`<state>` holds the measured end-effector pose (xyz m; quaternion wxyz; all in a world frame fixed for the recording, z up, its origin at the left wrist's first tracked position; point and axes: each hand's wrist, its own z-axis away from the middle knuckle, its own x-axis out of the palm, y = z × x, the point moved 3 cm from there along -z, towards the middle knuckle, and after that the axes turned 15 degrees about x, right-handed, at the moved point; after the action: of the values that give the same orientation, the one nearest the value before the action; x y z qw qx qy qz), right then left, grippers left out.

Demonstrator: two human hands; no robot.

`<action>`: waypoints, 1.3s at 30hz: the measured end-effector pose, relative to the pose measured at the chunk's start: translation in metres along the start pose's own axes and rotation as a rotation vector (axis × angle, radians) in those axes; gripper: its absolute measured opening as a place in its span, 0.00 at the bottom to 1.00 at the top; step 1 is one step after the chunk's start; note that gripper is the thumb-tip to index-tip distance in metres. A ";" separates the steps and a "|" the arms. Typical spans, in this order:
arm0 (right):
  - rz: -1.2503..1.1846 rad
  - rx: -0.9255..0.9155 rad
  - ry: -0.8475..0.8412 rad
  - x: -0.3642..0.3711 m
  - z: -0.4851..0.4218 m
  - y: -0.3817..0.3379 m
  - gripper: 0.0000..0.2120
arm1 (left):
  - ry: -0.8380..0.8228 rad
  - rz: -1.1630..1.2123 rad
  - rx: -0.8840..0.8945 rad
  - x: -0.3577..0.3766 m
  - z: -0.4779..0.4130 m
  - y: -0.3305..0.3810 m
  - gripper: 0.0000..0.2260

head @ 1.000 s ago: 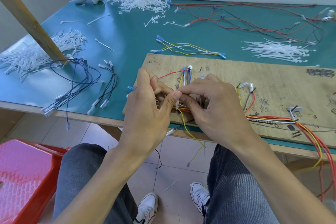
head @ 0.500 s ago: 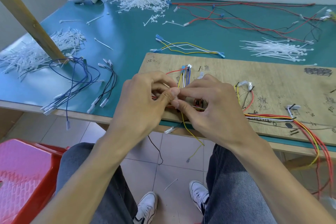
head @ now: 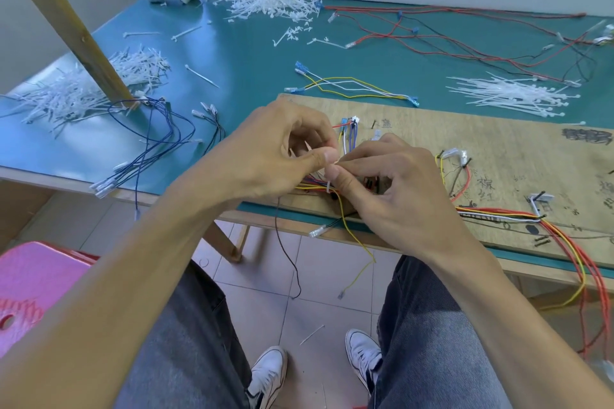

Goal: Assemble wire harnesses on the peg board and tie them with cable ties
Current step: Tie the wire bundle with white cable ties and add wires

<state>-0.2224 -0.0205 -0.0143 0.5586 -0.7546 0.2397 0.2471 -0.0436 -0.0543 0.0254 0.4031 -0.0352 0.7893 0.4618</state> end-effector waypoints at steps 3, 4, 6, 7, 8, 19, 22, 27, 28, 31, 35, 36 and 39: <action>-0.067 0.083 -0.049 -0.002 -0.002 0.003 0.07 | 0.009 0.055 0.012 0.001 0.001 -0.005 0.06; -0.114 0.127 -0.062 -0.004 -0.002 0.004 0.05 | 0.014 0.053 0.015 0.001 0.001 -0.006 0.05; -0.178 0.186 -0.075 -0.005 -0.003 0.005 0.03 | 0.023 0.026 0.035 0.003 0.001 -0.007 0.04; -0.183 0.194 -0.075 -0.005 -0.003 0.005 0.04 | 0.044 0.006 0.053 0.005 0.000 -0.006 0.04; -0.172 0.196 -0.069 -0.005 -0.003 0.005 0.04 | 0.079 -0.014 0.068 0.005 0.000 -0.006 0.04; -0.001 0.086 -0.108 -0.002 -0.006 0.002 0.03 | 0.380 -0.021 0.124 0.017 -0.002 0.000 0.04; 0.015 0.082 -0.083 -0.001 -0.005 0.002 0.04 | 0.306 0.010 0.145 0.011 0.006 -0.001 0.03; -0.050 0.110 -0.077 -0.003 -0.003 0.003 0.05 | 0.203 0.087 0.101 0.004 0.012 -0.001 0.04; -0.054 0.114 -0.080 -0.003 -0.003 0.004 0.05 | 0.222 0.087 0.095 0.006 0.011 -0.001 0.03; -0.042 0.109 -0.082 -0.002 -0.003 0.001 0.05 | 0.301 0.076 0.079 0.014 0.008 0.001 0.04; -0.004 0.052 -0.064 -0.002 -0.002 -0.001 0.03 | 0.461 0.031 0.022 0.026 0.002 0.002 0.10; 0.001 0.032 -0.057 -0.002 -0.002 -0.002 0.03 | 0.501 0.031 -0.003 0.028 0.001 0.003 0.10; 0.058 -0.017 -0.041 0.000 -0.002 -0.002 0.04 | 0.579 0.033 -0.056 0.032 -0.002 0.002 0.09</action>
<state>-0.2211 -0.0218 -0.0127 0.5497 -0.7467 0.2479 0.2809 -0.0673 -0.0448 0.0059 0.1525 -0.1636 0.8590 0.4606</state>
